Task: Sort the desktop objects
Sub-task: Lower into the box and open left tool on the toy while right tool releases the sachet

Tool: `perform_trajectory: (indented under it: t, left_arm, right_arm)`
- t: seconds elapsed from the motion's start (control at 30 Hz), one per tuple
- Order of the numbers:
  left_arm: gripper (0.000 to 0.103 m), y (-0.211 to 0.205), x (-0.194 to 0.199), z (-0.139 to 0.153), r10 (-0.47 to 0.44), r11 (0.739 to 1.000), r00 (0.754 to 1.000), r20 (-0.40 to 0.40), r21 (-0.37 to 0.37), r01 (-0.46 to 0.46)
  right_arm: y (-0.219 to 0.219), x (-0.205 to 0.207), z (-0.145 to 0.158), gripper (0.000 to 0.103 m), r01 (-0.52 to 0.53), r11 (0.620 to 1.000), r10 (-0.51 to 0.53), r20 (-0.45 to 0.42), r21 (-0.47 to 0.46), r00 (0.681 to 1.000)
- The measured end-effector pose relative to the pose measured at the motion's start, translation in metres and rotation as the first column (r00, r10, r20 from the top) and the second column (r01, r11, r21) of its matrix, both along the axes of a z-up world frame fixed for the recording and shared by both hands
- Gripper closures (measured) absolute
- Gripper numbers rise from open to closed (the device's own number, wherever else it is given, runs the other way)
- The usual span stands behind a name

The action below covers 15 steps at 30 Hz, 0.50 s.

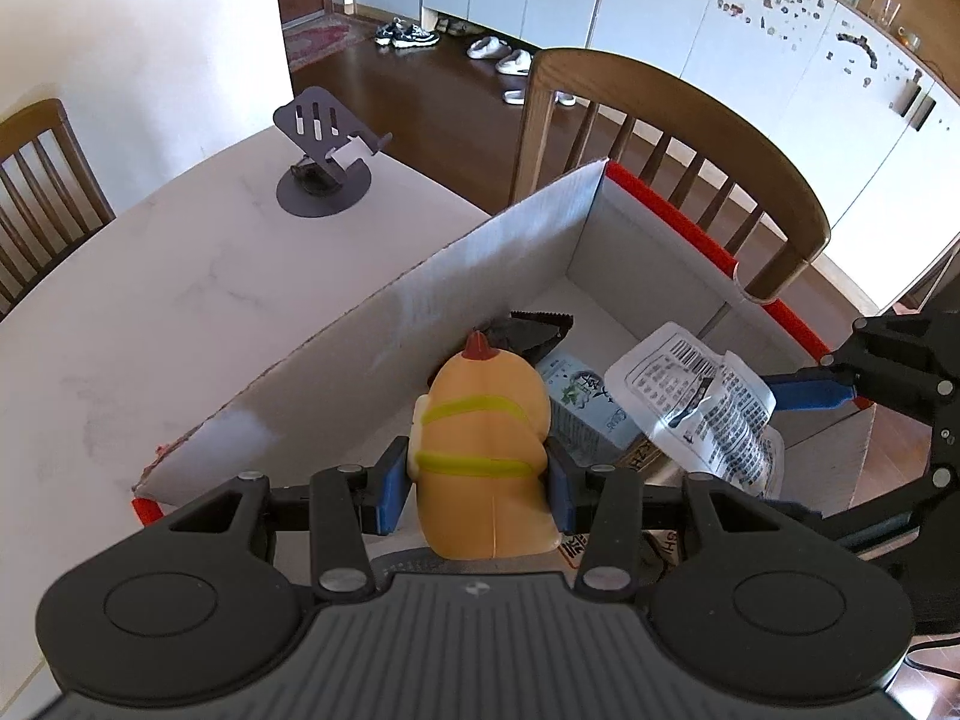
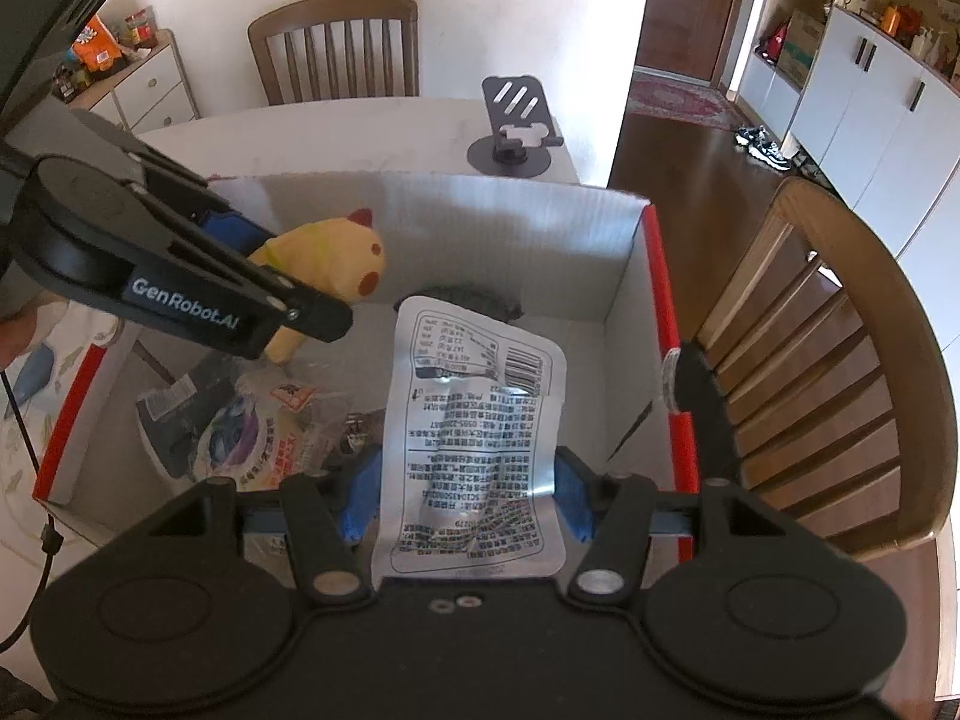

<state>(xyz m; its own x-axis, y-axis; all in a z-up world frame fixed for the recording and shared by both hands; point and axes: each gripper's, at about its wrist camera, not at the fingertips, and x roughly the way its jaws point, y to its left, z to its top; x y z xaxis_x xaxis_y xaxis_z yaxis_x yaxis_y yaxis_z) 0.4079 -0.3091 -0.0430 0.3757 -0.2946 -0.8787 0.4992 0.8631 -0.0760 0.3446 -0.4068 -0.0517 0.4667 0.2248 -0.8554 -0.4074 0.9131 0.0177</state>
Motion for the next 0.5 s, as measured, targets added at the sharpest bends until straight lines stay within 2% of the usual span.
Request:
perform_trajectory:
  t: [0.33,0.5]
  left_arm:
    - [0.058,-0.007,0.010,-0.015,-0.021,1.000,0.997,-0.069,0.021,0.022]
    - [0.056,-0.006,0.010,-0.019,-0.018,1.000,0.997,-0.077,0.022,0.019]
  right_arm:
    - [0.007,0.005,-0.012,0.045,-0.009,1.000,0.008,-0.034,-0.020,0.999]
    - [0.007,0.007,-0.013,0.044,-0.011,1.000,0.010,-0.034,-0.017,0.999]
